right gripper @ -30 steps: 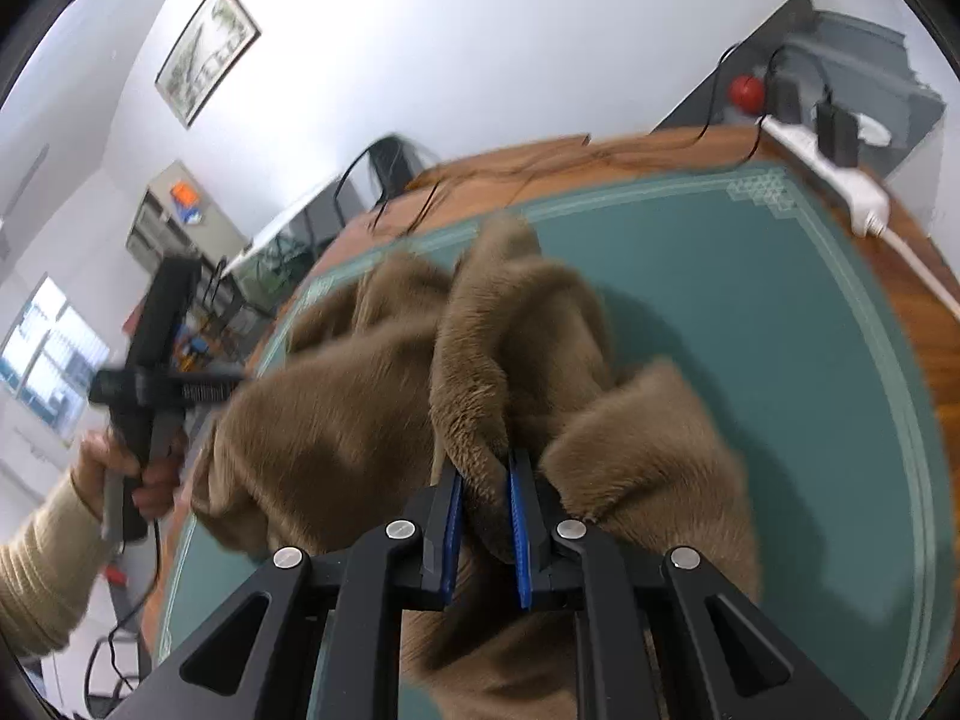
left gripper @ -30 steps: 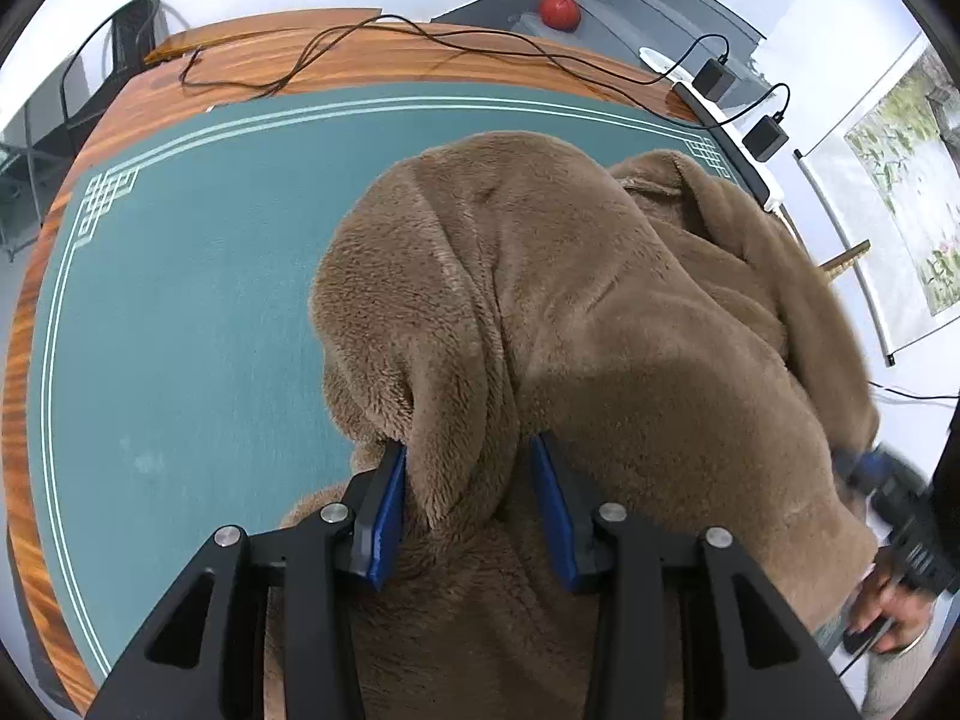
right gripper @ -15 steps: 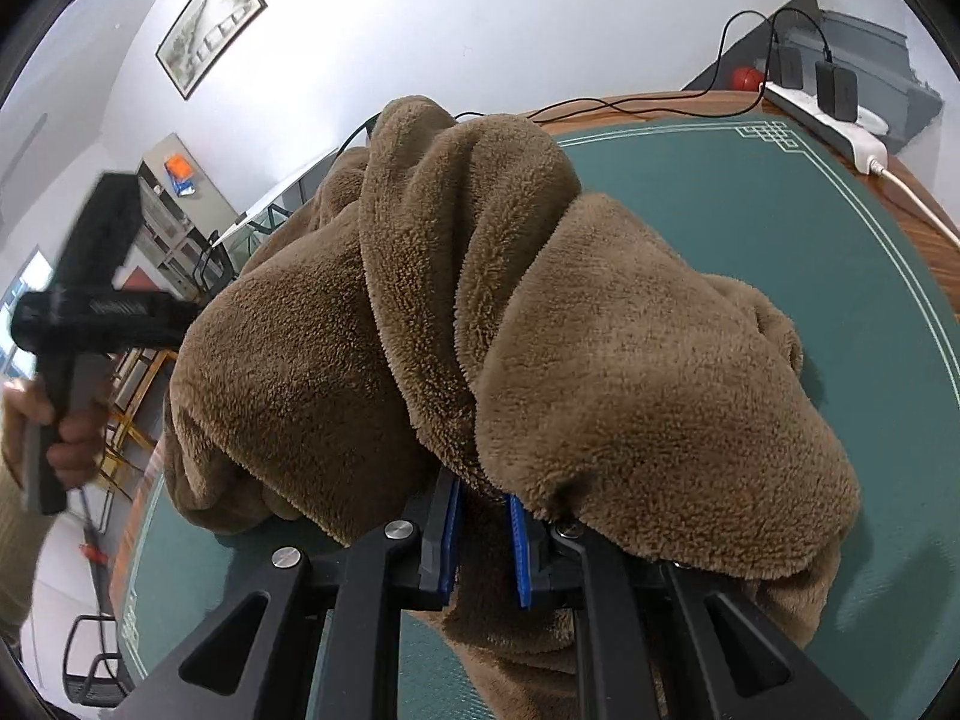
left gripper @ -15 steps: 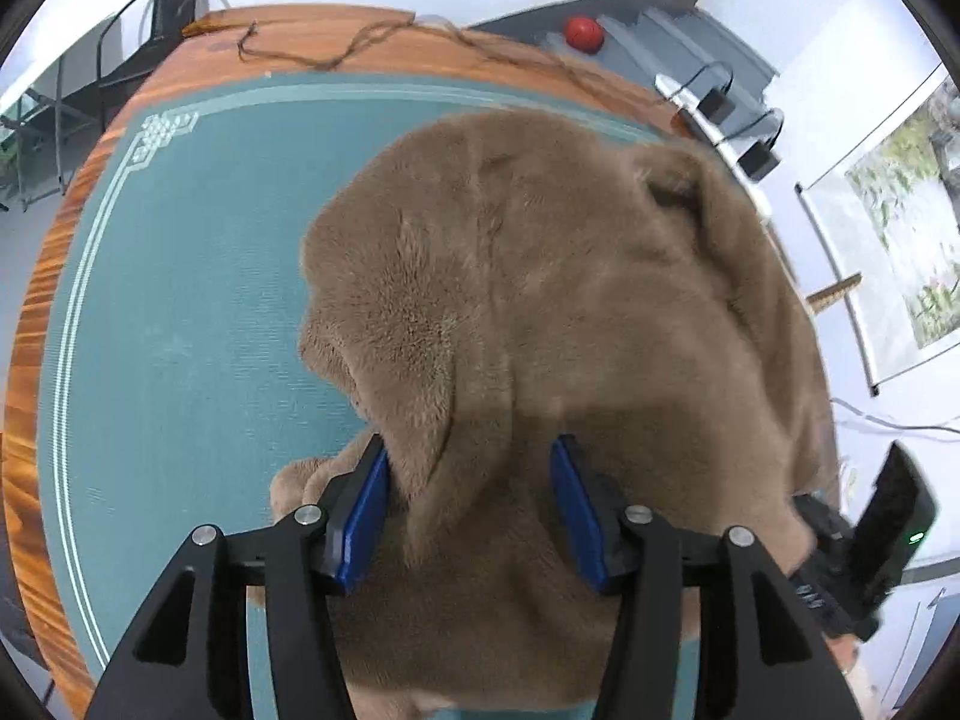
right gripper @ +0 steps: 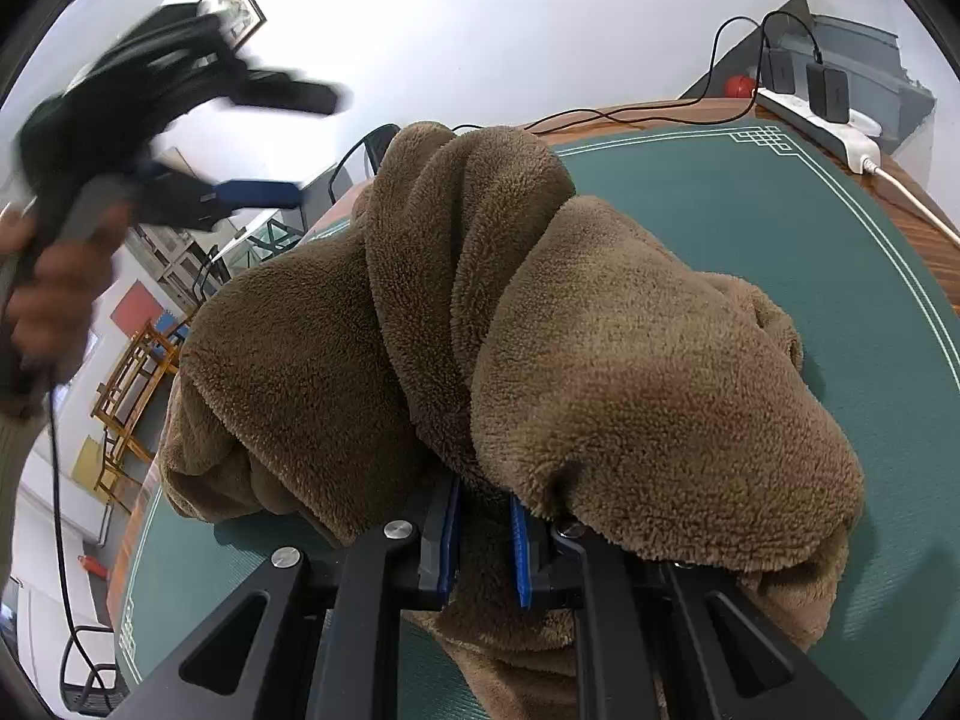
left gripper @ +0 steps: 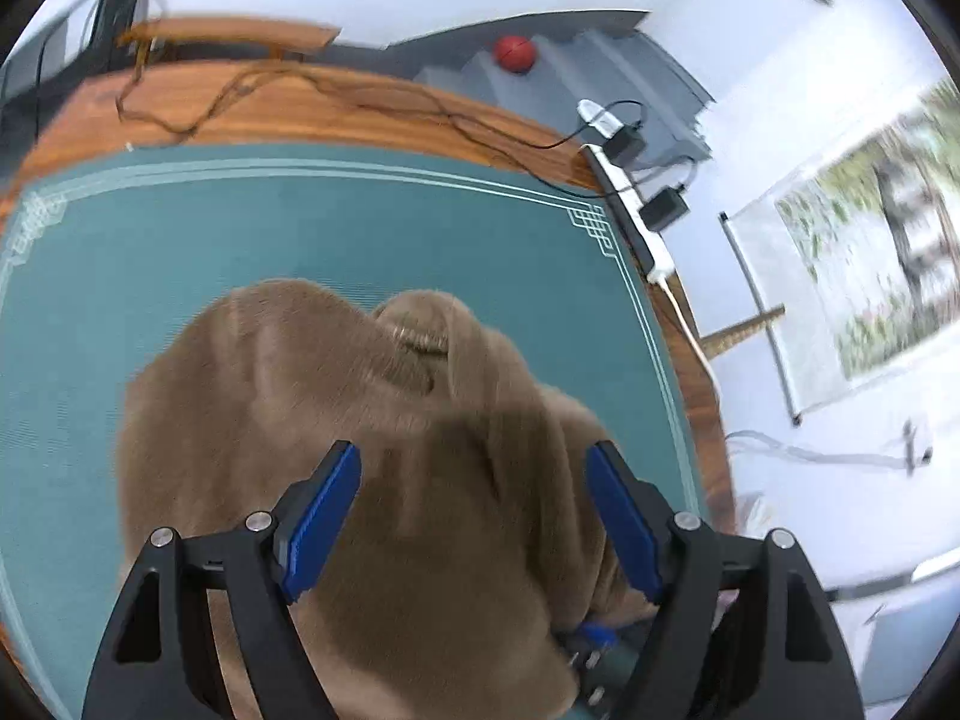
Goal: Fold clothes
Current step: 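Lift the blanket with both grippers, pulling the grasped edges apart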
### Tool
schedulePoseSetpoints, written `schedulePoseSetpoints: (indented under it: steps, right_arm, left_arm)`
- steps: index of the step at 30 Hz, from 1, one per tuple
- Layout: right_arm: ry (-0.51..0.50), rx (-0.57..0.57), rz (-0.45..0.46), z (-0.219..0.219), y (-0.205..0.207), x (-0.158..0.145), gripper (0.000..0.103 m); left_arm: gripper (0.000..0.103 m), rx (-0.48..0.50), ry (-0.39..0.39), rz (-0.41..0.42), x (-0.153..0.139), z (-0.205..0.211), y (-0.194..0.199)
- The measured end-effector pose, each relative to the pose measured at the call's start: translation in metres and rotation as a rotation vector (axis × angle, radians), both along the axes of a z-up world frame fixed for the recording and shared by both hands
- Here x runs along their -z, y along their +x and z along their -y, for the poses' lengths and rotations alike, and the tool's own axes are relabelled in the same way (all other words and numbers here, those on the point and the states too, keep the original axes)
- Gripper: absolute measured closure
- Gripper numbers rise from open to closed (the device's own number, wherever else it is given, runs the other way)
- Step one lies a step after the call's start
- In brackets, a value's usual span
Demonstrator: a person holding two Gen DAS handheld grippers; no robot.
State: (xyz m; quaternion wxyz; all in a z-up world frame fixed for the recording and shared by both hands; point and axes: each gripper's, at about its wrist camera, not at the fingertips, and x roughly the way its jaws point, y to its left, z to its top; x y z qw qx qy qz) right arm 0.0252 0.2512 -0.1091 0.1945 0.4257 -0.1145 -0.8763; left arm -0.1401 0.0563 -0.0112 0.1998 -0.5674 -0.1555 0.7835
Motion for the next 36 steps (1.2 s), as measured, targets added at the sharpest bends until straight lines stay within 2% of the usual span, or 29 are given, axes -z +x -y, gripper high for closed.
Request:
schedulePoseSetpoints:
  steps: [3,5,11,12,13,14,16,18,25,31,32,33,34,36]
  right_arm:
    - [0.000,0.000,-0.006,-0.001,0.002,0.000,0.088]
    - [0.001,-0.004,-0.013,-0.001,0.004,0.000,0.088]
    - [-0.011,0.000,-0.031,0.001,0.006,0.001,0.088]
    - [-0.011,0.000,-0.034,0.001,0.006,0.001,0.088]
    - [-0.009,-0.001,-0.037,0.002,0.005,0.001,0.088]
    - [-0.004,-0.004,-0.040,0.003,0.004,0.001,0.088]
    - [0.008,-0.007,-0.046,0.005,0.004,0.001,0.088]
    - [0.012,-0.010,-0.050,0.005,0.003,0.001,0.088]
    - [0.041,-0.003,-0.039,0.004,0.001,-0.013,0.087]
    - [0.175,0.022,-0.179,0.006,0.043,-0.046,0.085]
    - [0.196,0.027,-0.202,0.008,0.049,-0.051,0.083]
    - [0.212,0.030,-0.223,0.009,0.055,-0.055,0.073]
    - [0.227,0.032,-0.244,0.010,0.061,-0.059,0.052]
    - [0.260,0.043,-0.311,0.015,0.075,-0.071,0.020]
  left_arm:
    - [0.022,-0.046,0.036,0.069,0.016,-0.005,-0.024]
    - [0.022,-0.054,0.013,0.099,0.025,-0.010,-0.034]
    - [0.025,-0.019,0.028,0.131,0.035,-0.034,-0.039]
    - [0.036,-0.011,0.051,0.146,0.036,-0.037,-0.039]
    - [0.052,0.000,0.077,0.163,0.036,-0.040,-0.039]
    - [0.057,0.009,0.089,0.179,0.037,-0.043,-0.037]
    - [0.071,0.027,0.068,0.170,0.032,-0.048,-0.031]
    - [0.077,0.040,0.052,0.155,0.026,-0.051,-0.025]
    - [0.083,0.011,0.111,0.090,-0.012,-0.029,0.016]
    - [0.083,0.005,0.152,0.008,-0.051,-0.014,0.062]
    - [0.083,0.007,0.156,-0.004,-0.056,-0.014,0.070]
    - [0.083,0.010,0.161,-0.016,-0.062,-0.014,0.077]
    - [0.083,0.013,0.166,-0.027,-0.067,-0.015,0.085]
    - [0.083,0.018,0.175,-0.051,-0.079,-0.015,0.100]
